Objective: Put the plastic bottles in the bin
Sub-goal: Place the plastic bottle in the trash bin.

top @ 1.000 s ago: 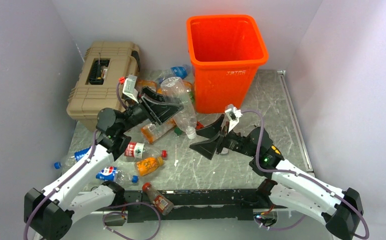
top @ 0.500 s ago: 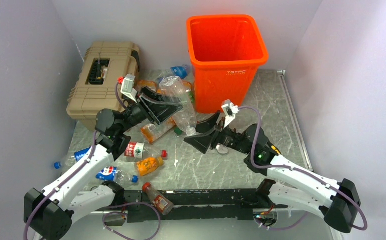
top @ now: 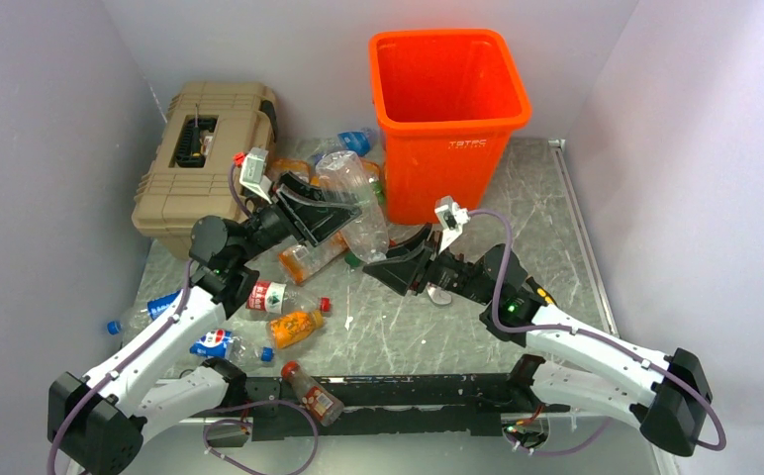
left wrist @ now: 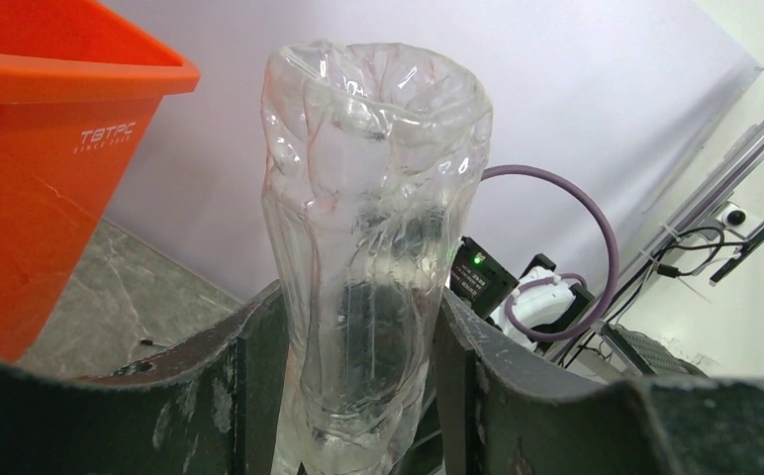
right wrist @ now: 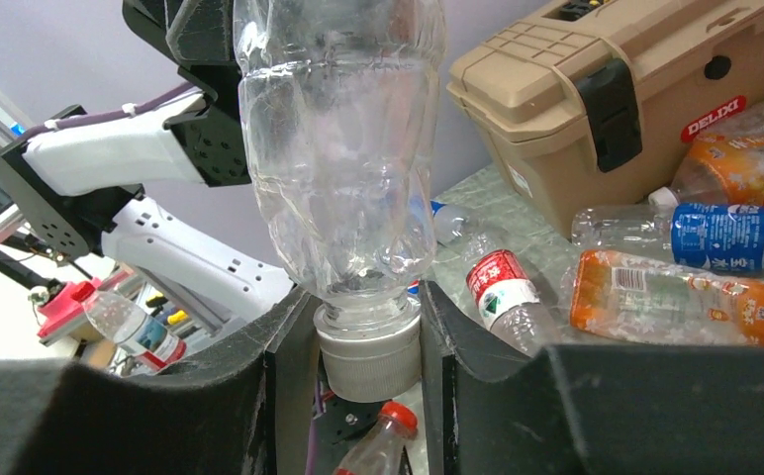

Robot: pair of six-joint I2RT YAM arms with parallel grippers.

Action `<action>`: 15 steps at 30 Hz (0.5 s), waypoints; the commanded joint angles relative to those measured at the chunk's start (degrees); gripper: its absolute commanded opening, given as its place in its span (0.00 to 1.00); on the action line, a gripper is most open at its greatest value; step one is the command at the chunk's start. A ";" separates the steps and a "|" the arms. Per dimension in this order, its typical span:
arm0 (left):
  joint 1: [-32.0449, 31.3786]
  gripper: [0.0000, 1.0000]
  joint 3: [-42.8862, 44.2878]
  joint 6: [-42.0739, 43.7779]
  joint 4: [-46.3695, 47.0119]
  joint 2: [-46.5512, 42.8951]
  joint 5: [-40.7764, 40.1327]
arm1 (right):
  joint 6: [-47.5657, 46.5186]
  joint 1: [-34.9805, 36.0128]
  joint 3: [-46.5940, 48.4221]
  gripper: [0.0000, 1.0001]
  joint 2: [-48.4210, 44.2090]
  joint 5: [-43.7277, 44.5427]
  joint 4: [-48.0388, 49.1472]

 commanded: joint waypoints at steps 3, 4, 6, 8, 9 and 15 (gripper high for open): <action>0.12 0.00 0.53 -0.58 2.44 -0.66 -0.10 | -0.91 0.19 2.70 0.00 -0.06 -0.29 1.61; 0.11 0.07 0.53 -0.43 2.38 -0.69 0.02 | -0.95 0.22 2.72 0.00 -0.22 -0.16 1.49; 0.11 0.40 0.25 -0.23 2.10 -1.19 -0.10 | -1.35 0.19 2.72 0.00 -0.60 0.31 0.84; 0.11 0.74 0.37 0.64 0.17 -2.29 -1.18 | -2.71 0.19 3.10 0.00 -1.66 1.90 -1.32; 0.11 0.91 0.78 1.70 -1.72 -3.19 -1.67 | -4.05 0.19 3.67 0.00 -2.75 3.18 -4.17; 0.16 0.99 8.17 18.96 -30.00 -14.34 -11.01 | -16.70 0.20 13.64 0.00 -12.75 22.91 -26.62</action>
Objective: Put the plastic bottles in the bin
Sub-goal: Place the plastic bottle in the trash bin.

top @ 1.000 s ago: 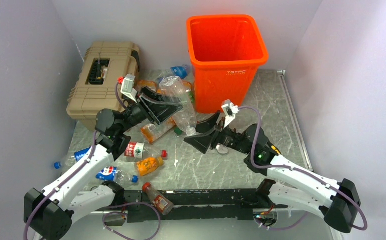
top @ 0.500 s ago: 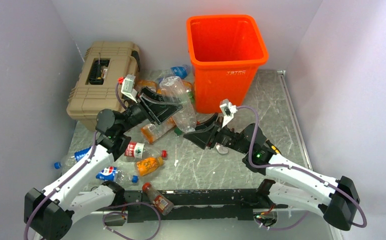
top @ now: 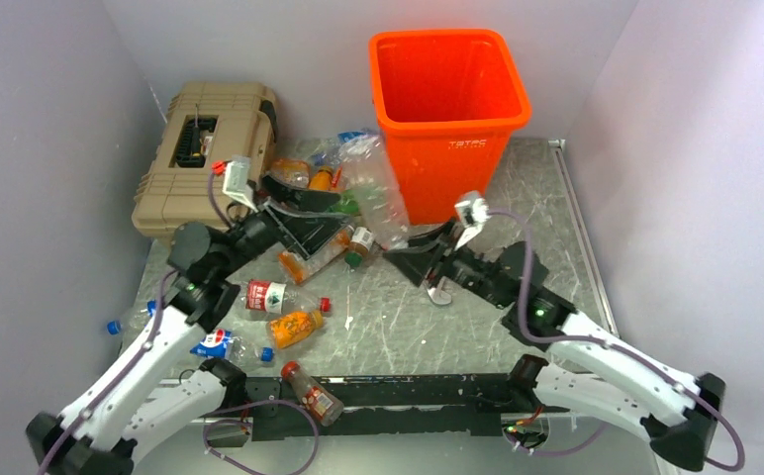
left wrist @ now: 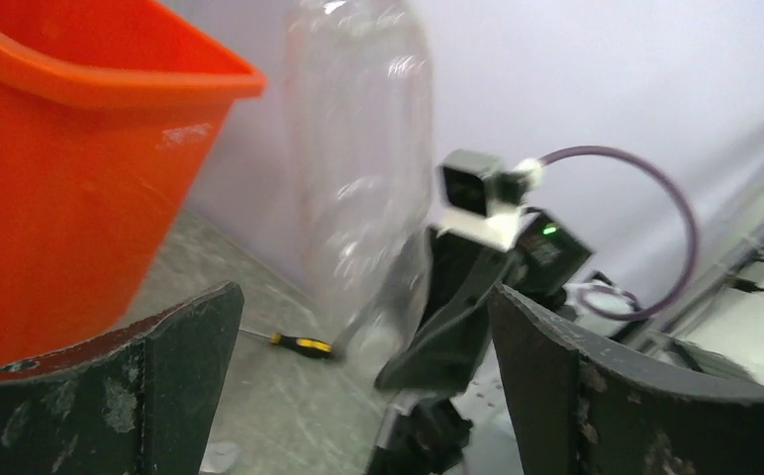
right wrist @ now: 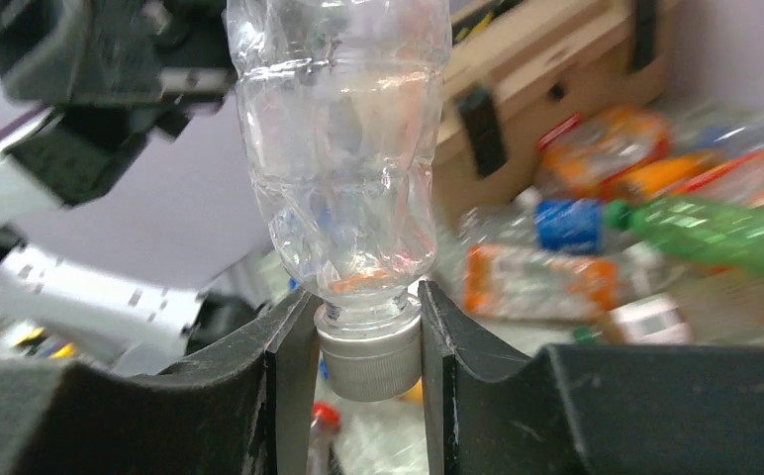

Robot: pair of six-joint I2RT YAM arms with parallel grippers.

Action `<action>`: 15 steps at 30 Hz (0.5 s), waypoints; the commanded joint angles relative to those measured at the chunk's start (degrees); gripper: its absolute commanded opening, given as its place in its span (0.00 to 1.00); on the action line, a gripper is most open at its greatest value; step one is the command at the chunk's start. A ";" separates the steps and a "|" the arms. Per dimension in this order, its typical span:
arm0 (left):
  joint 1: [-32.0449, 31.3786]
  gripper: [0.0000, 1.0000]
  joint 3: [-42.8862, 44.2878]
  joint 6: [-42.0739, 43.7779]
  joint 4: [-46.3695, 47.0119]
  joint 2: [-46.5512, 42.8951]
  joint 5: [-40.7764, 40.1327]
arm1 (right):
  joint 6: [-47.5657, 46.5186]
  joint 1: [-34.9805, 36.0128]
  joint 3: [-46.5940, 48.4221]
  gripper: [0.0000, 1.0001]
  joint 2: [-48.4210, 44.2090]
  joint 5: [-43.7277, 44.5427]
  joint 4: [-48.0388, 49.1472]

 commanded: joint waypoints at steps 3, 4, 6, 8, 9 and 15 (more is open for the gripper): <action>0.07 0.99 11.36 23.21 -30.96 -11.87 -15.98 | -14.62 0.13 17.12 0.00 -7.20 26.34 -19.13; 0.07 0.99 12.76 26.89 -34.89 -12.31 -19.71 | -15.95 0.09 19.47 0.00 -6.43 30.70 -20.44; 0.07 0.99 15.85 33.01 -41.81 -11.40 -28.72 | -18.55 0.07 24.16 0.00 -4.27 38.58 -20.29; 0.07 1.00 17.94 38.67 -46.88 -8.92 -37.51 | -22.19 0.02 26.61 0.00 -1.09 44.46 -15.28; 0.07 0.99 17.82 40.69 -48.11 -7.82 -41.24 | -24.33 -0.08 27.44 0.00 0.63 46.60 -11.82; 0.07 0.99 7.72 43.73 -43.94 -7.62 -50.23 | -30.47 -5.61 36.37 0.00 15.76 48.62 1.82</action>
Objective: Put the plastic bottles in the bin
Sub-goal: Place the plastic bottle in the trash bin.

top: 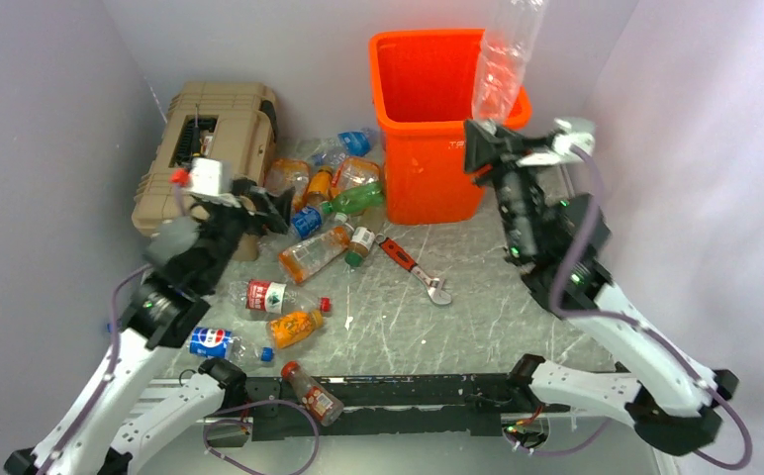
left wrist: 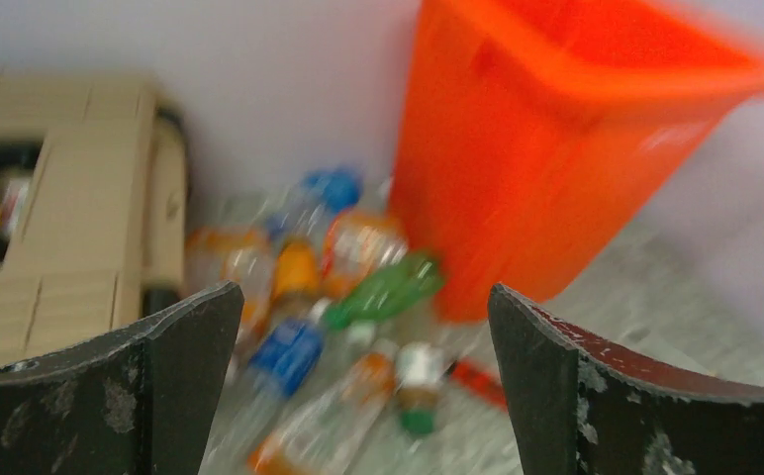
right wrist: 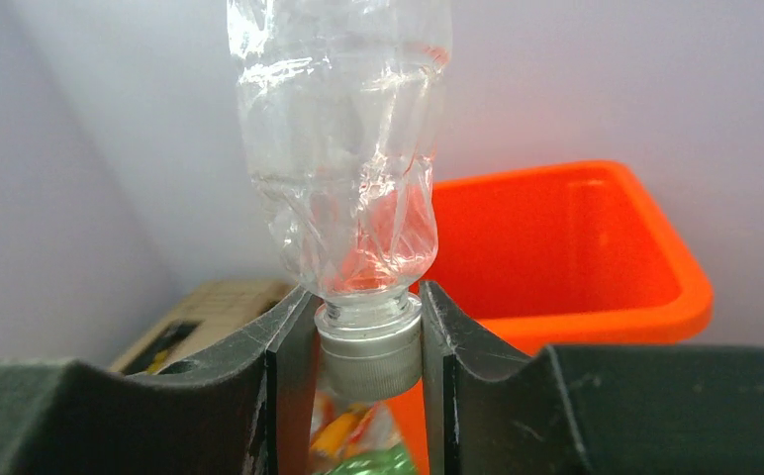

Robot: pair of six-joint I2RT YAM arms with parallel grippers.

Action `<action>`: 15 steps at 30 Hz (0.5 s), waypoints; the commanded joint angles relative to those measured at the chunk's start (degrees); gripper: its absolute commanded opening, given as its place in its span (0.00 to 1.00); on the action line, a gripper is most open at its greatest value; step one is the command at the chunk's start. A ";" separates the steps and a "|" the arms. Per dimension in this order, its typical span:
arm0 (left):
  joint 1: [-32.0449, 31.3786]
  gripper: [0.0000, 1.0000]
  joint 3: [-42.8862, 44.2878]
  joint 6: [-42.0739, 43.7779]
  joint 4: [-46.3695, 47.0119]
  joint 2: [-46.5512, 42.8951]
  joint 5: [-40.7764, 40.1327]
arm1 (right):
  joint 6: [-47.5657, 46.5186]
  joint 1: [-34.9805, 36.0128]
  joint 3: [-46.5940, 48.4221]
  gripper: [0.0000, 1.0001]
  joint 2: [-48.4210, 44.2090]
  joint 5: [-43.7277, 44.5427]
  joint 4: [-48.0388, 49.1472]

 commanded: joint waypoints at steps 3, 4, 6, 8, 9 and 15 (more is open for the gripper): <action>0.13 0.99 -10.96 5.70 -1.17 -1.69 -7.89 | 2.81 -12.77 11.70 0.00 17.39 -1.84 5.14; 0.13 0.99 -11.73 5.77 -0.69 -2.51 -7.23 | 5.29 -15.65 13.35 0.00 19.55 -4.12 5.00; 0.13 0.99 -12.65 5.87 -0.86 -3.68 -7.05 | 7.45 -19.89 16.19 0.00 23.95 -7.54 5.51; 0.16 0.99 -13.25 6.11 -0.75 -4.63 -7.31 | 7.38 -22.18 19.78 0.00 28.91 -9.75 5.29; 0.14 0.99 -13.53 6.34 -0.50 -5.02 -7.48 | 7.27 -23.17 21.97 0.00 31.53 -10.43 4.51; 0.16 0.97 -12.95 6.58 -1.43 -5.09 -5.84 | 10.11 -27.21 33.55 0.00 43.81 -14.41 -2.93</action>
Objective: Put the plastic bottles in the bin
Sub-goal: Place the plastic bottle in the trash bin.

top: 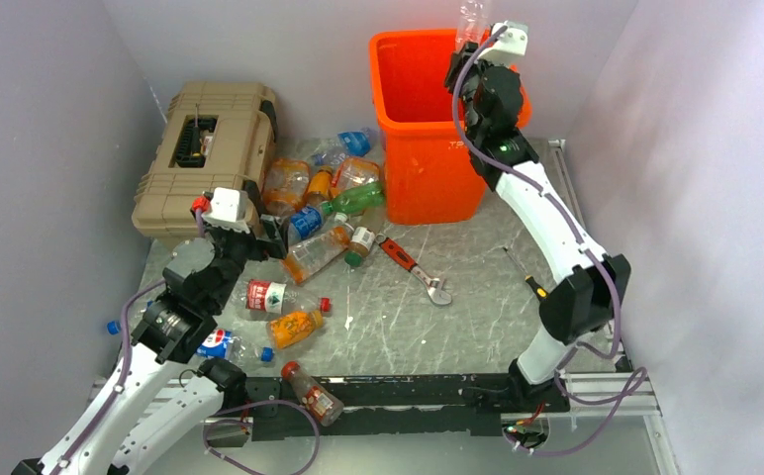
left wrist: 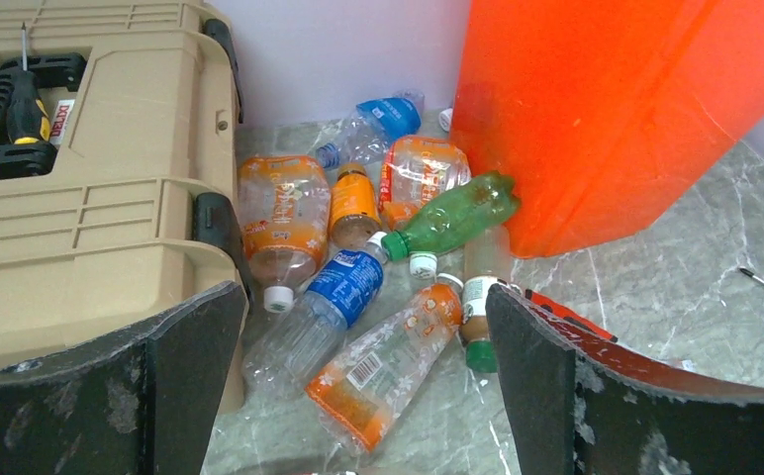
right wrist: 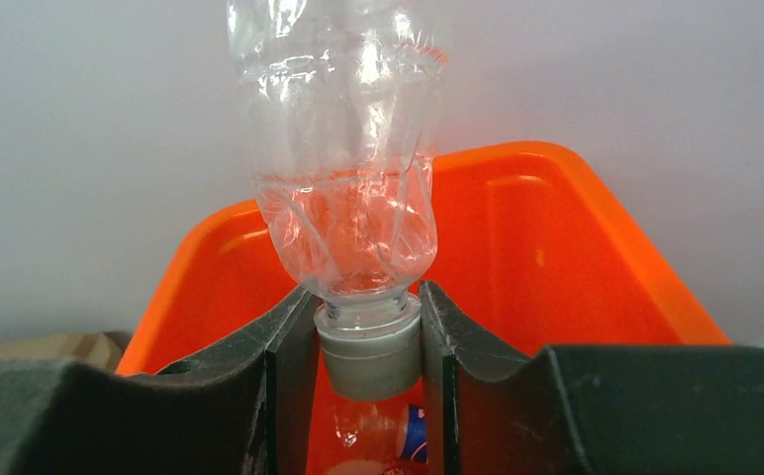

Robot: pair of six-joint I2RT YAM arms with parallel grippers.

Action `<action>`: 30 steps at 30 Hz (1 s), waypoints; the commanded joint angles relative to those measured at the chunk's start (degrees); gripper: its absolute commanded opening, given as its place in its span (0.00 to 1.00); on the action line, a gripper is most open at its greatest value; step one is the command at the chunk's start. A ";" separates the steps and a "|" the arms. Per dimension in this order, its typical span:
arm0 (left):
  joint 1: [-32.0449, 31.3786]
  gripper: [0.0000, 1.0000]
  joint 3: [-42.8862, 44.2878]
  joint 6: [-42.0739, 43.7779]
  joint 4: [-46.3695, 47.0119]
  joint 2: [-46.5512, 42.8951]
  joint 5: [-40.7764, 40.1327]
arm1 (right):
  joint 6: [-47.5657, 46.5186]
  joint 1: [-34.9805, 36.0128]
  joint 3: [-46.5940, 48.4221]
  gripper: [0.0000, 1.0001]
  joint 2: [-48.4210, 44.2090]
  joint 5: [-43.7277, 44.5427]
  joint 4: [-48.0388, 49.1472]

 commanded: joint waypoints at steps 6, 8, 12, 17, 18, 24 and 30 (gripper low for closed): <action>0.08 0.96 1.21 0.27 1.84 0.18 2.91 | 4.02 -1.30 11.58 0.00 9.27 -6.67 -5.30; 0.06 0.96 1.17 0.18 1.83 -0.04 3.08 | 4.60 -1.26 12.65 0.03 10.45 -7.41 -6.29; 0.05 0.96 1.17 0.10 1.92 -0.33 3.30 | 5.24 -1.30 14.39 0.54 11.62 -8.56 -7.69; 0.05 0.97 1.28 0.09 1.74 -0.56 3.15 | 6.01 -1.21 16.09 0.79 12.00 -9.08 -8.95; 0.05 0.97 1.25 0.09 1.74 -0.65 3.13 | 6.12 -1.21 16.27 0.81 11.87 -9.18 -8.95; 0.05 0.97 1.26 0.26 1.66 -0.34 2.95 | 6.63 -1.12 16.42 0.90 8.95 -10.34 -8.95; 0.05 0.97 1.54 0.50 1.27 1.23 3.28 | 6.65 1.15 11.07 0.94 -2.22 -13.53 -7.25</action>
